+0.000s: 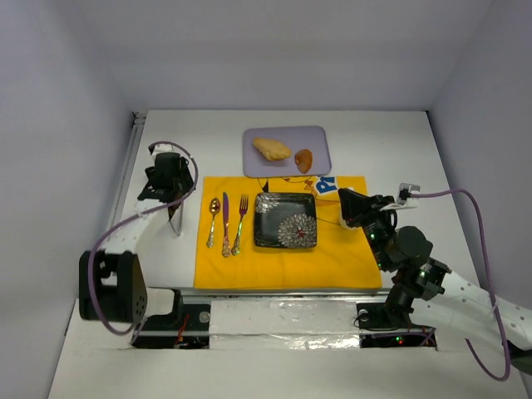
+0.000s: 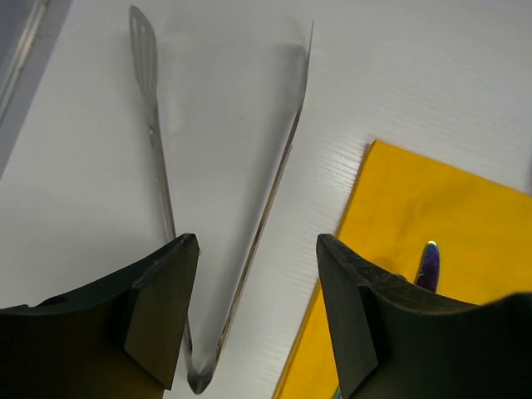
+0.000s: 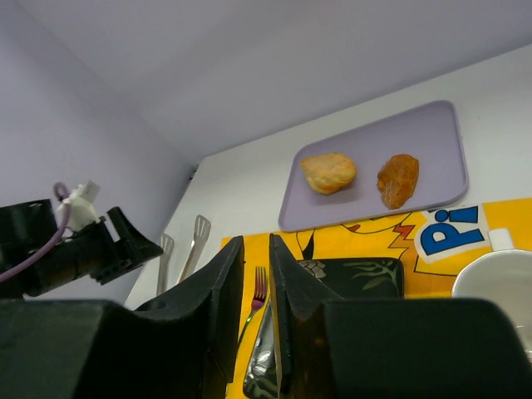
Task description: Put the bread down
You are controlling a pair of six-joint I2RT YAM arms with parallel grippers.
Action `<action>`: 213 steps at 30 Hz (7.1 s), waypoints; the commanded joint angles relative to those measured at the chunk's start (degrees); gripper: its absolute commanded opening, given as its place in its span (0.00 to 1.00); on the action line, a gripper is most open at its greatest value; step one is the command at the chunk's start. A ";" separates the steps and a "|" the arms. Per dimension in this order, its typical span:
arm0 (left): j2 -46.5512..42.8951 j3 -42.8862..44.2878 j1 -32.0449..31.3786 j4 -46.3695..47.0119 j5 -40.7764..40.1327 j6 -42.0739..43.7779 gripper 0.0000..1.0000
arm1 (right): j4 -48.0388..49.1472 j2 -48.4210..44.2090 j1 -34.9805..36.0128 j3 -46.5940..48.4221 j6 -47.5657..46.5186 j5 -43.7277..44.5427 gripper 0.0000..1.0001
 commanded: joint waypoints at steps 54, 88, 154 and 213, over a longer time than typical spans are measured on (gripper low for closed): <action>-19.78 1.94 0.77 20.70 48.57 -15.22 0.00 | 8.14 15.94 -0.17 9.87 8.51 -31.81 1.00; -29.11 -20.58 -7.31 87.01 66.26 -59.39 0.00 | 26.98 49.00 6.86 22.71 10.81 -54.34 1.00; -29.47 -22.69 -11.36 85.26 58.70 -55.53 0.66 | 24.00 38.99 6.86 13.57 13.01 -49.78 0.75; -42.74 -11.44 -11.36 6.77 39.54 -3.33 0.99 | -24.70 43.72 -22.31 24.20 10.63 -35.10 0.59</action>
